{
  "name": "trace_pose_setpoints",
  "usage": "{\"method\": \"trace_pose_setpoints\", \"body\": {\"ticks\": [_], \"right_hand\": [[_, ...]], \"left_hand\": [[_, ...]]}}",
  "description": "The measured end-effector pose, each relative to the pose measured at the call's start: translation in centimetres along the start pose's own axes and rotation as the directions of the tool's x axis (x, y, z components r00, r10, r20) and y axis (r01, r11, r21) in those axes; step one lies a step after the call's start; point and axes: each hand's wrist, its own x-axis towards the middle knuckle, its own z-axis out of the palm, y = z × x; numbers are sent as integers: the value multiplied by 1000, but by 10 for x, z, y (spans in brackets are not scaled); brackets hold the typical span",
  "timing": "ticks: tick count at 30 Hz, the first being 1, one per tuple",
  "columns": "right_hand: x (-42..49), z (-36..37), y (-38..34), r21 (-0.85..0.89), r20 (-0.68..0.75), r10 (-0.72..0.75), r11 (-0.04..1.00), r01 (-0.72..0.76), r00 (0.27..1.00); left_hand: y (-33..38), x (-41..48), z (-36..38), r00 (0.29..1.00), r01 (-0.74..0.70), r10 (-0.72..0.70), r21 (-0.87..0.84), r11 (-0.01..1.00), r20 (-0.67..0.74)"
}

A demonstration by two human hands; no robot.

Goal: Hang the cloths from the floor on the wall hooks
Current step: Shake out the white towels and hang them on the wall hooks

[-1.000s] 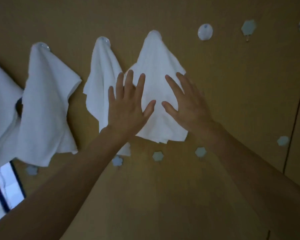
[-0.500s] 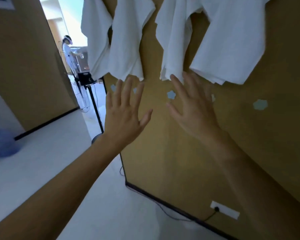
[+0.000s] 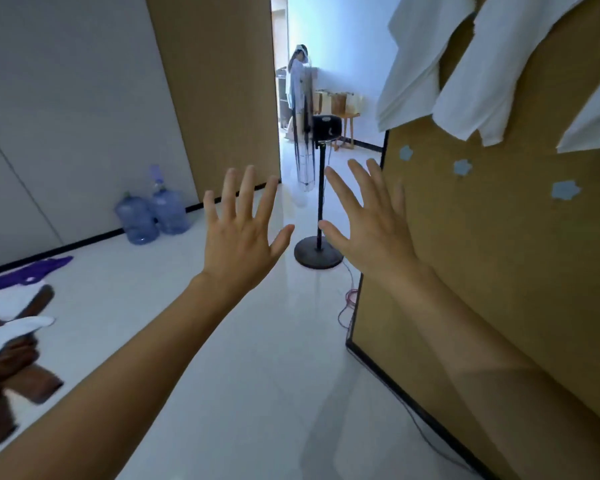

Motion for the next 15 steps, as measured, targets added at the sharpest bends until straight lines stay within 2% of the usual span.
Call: {"method": "trace_pose_setpoints", "body": {"ticks": [5,15], "right_hand": [[45,66,-118,103,62,-98,990,92,993],[125,184,-292,259,112,-278,935,242,954]], "left_hand": [[-129,-38,9,988,93,-107,133,987,107],[-320,-97,49,949,254,-290,245,936,124]]}}
